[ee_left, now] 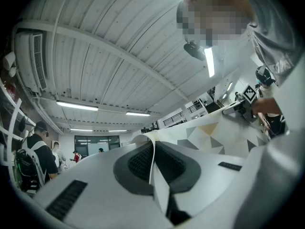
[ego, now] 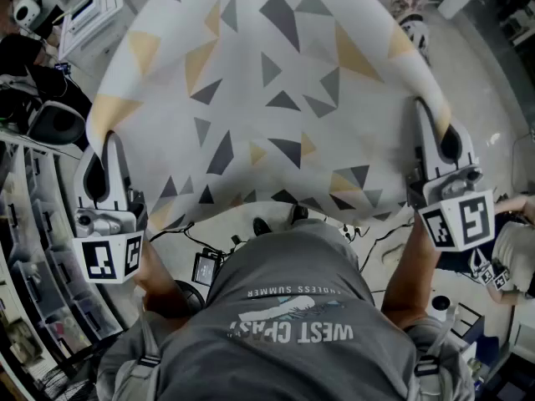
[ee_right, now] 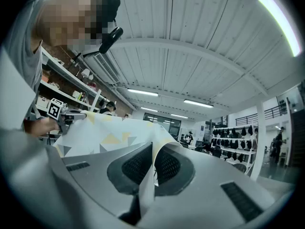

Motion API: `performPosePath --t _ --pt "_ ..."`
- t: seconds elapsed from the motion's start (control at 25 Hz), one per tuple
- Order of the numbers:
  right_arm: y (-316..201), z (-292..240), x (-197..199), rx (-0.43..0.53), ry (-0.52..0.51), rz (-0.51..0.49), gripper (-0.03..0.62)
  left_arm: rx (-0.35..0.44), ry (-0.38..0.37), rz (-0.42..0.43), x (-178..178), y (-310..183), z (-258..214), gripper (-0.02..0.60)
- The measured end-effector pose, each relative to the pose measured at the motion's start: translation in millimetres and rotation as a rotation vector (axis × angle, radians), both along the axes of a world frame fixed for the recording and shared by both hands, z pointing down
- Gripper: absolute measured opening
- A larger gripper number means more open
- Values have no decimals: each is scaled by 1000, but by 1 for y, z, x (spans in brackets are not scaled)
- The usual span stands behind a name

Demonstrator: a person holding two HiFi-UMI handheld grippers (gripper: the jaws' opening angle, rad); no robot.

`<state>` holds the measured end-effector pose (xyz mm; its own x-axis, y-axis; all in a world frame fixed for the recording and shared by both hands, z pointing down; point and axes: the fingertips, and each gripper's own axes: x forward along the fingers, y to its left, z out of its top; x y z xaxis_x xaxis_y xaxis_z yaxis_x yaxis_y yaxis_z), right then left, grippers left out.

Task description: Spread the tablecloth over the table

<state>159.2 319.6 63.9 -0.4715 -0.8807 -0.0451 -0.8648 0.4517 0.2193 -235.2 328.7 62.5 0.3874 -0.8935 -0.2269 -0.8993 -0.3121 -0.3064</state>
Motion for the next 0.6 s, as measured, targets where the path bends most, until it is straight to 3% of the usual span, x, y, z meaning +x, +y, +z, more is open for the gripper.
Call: performPosePath --t 0.32,0.6 --pt "-3 1 4 1 -6 5 12 12 -8 6 2 -2 -1 0" --pt "-18 16 22 -28 -72 3 14 -3 -35 4 6 -12 8 0"
